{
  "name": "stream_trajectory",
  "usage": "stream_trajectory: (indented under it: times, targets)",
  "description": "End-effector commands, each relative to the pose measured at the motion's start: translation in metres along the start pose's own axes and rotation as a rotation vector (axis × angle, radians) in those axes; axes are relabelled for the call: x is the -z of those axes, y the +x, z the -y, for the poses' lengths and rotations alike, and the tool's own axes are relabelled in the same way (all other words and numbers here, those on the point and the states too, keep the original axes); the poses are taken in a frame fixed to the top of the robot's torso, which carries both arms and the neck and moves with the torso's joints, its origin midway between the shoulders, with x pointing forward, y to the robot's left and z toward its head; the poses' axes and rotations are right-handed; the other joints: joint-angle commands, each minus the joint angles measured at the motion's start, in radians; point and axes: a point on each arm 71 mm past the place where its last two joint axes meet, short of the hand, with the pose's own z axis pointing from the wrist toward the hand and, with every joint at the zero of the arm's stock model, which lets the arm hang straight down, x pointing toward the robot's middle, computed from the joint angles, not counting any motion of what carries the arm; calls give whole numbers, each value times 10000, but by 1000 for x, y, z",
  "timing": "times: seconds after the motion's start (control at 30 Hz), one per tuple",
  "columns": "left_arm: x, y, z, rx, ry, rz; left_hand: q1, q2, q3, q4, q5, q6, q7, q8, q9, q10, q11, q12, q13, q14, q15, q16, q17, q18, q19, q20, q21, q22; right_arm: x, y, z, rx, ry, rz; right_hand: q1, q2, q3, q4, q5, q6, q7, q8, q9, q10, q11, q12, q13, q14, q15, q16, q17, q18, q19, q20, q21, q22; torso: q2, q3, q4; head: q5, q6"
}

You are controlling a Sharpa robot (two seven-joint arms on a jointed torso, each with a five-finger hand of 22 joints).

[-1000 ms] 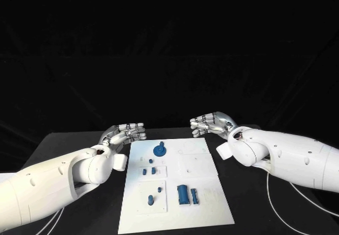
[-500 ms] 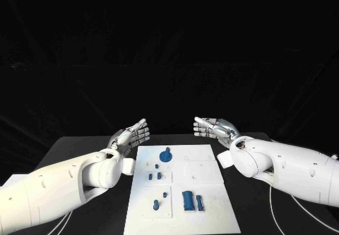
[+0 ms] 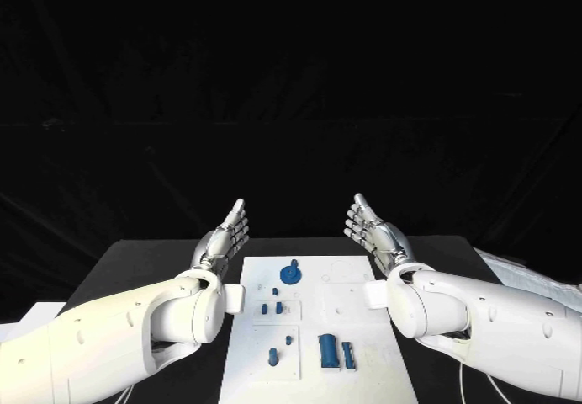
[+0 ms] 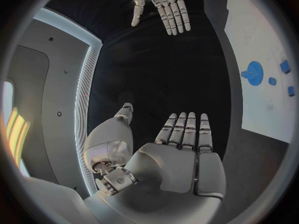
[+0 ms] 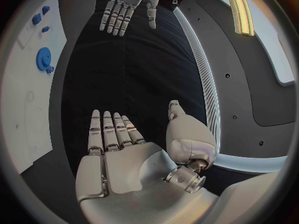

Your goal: Assemble the parts on the task board

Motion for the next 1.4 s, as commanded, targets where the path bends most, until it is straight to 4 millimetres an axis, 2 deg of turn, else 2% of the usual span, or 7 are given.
stream_trajectory:
  times: [0.03,0.3,0.33,0.9,1.0,1.13,1.4]
  targets:
    - [2,-2,6,-529,714,624,-1483,24,-478,-7,-65,-1074,-135,-67,-28,-1147,-113,-68,-19,-1047,-57,-684,-42,-656,-875,-611,-62,-657,3,-5,-2,0,-308,1093,-1618,-26,10,-80,-191,-1049,-318,-70,-35,-1125,-97,-66,-157,-1188,-31,-77,-316,-518,-1004,-397,-355,-984,-7,2,0,1,1]
    - [2,-2,6,-529,714,624,-2323,24,-733,-7,-65,-1680,-135,-67,-28,-1796,-113,-68,-19,-1638,-57,-684,-42,-656,-1371,-611,-62,-1029,3,-5,-2,-2,-308,1100,-2536,-26,10,-80,-191,-1643,-318,-70,-35,-1763,-97,-66,-157,-1865,-31,-77,-316,-518,-1568,-397,-1082,-984,-7,2,0,1,1]
    - [2,-2,6,-529,714,624,-2410,24,-1440,-7,-65,-1745,-135,-67,-28,-1860,-113,-68,-19,-1698,-57,-684,-42,-656,-1424,-611,-62,-1069,3,-5,-2,-2,-308,1100,-2627,-26,10,-80,-191,-1703,-318,-70,-35,-1833,-97,-66,-157,-1936,-31,-77,-316,-518,-1628,-397,-1082,-984,-7,2,0,1,1]
    - [2,-2,6,-529,714,624,-3445,24,-1440,-7,-65,-2480,-135,-67,-28,-2666,-113,-68,-19,-2422,-57,-684,-42,-656,-2682,-611,-62,-1998,3,-5,-2,-2,-308,1100,-3765,-26,10,-80,-191,-2424,-318,-70,-35,-2621,-97,-66,-157,-2760,-31,-77,-316,-518,-2301,-397,-1082,-984,-7,2,0,1,1]
    - [2,-2,6,-529,714,624,-3558,24,-1440,-7,-65,-3250,-135,-67,-28,-2754,-113,-68,-19,-3175,-57,-684,-42,-656,-2682,-611,-62,-1998,3,-5,-2,-2,-308,1100,-4920,-26,10,-80,-191,-3183,-318,-70,-35,-3428,-97,-66,-157,-3620,-31,-77,-316,-518,-3045,-397,-1082,-984,-7,2,0,1,1]
    - [2,-2,6,-529,714,624,-4505,24,-1440,-7,-65,-3250,-135,-67,-28,-3478,-113,-68,-19,-3175,-57,-684,-42,-656,-2682,-611,-62,-1998,3,-5,-2,-2,-308,1100,-4920,-26,10,-80,-191,-3183,-318,-70,-35,-3428,-97,-66,-157,-3620,-31,-77,-316,-518,-3045,-397,-1082,-984,-7,2,0,1,1]
    - [2,-2,6,-529,714,624,-4505,24,-1440,-7,-65,-3250,-135,-67,-28,-3478,-113,-68,-19,-3175,-57,-684,-42,-656,-2682,-611,-62,-1998,3,-5,-2,-2,-308,1100,-4920,-26,10,-80,-191,-3183,-318,-70,-35,-3428,-97,-66,-157,-3620,-31,-77,-316,-518,-3045,-397,-1082,-984,-7,2,0,1,1]
